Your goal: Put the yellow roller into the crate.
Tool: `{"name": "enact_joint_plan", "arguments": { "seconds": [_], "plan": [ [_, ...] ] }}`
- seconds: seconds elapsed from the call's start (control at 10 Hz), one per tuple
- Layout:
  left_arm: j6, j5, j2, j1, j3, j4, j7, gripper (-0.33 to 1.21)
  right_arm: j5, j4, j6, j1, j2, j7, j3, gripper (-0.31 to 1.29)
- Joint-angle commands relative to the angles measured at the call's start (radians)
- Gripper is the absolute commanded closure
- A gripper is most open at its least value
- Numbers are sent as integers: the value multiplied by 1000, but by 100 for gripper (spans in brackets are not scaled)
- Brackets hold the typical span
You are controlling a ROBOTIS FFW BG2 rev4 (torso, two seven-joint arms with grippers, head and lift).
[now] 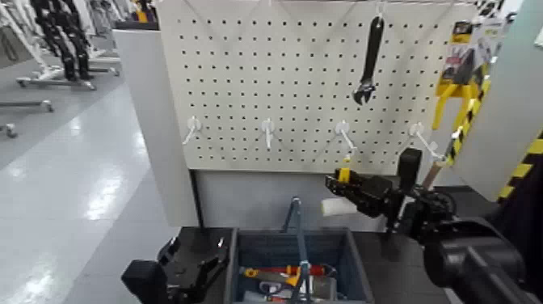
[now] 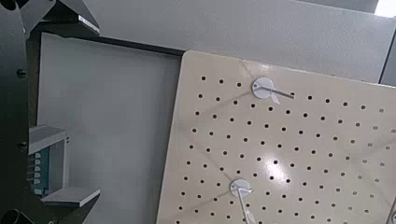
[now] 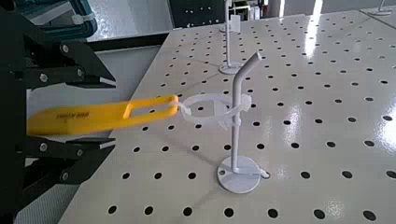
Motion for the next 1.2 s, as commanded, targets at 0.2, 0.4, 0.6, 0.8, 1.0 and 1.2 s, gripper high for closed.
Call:
{"name": "enact_joint_plan", "arguments": {
  "seconds": [0.2,0.4,0.6,0.8,1.0,1.2],
  "plan": [
    [-2,5,2,0,-2,2,0,10,-4,-11,-7,6,1,-4,-6,128],
    [-2,5,2,2,0,2,0,10,-9,-11,-15,11,2,-4,-11,128],
    [-2,5,1,3,3,2,0,10,-15,-22,-15,18,4,-5,-18,128],
    [-2,5,-1,6,6,0,0,10,-7,-82,7,46,5,-5,-40,128],
    [-2,5,-1,9,6,-1,2,10,-7,-152,48,80,10,-7,-55,128],
    [-2,5,-2,11,8,-1,2,10,-9,-249,80,135,10,-20,-87,128]
  ]
}}
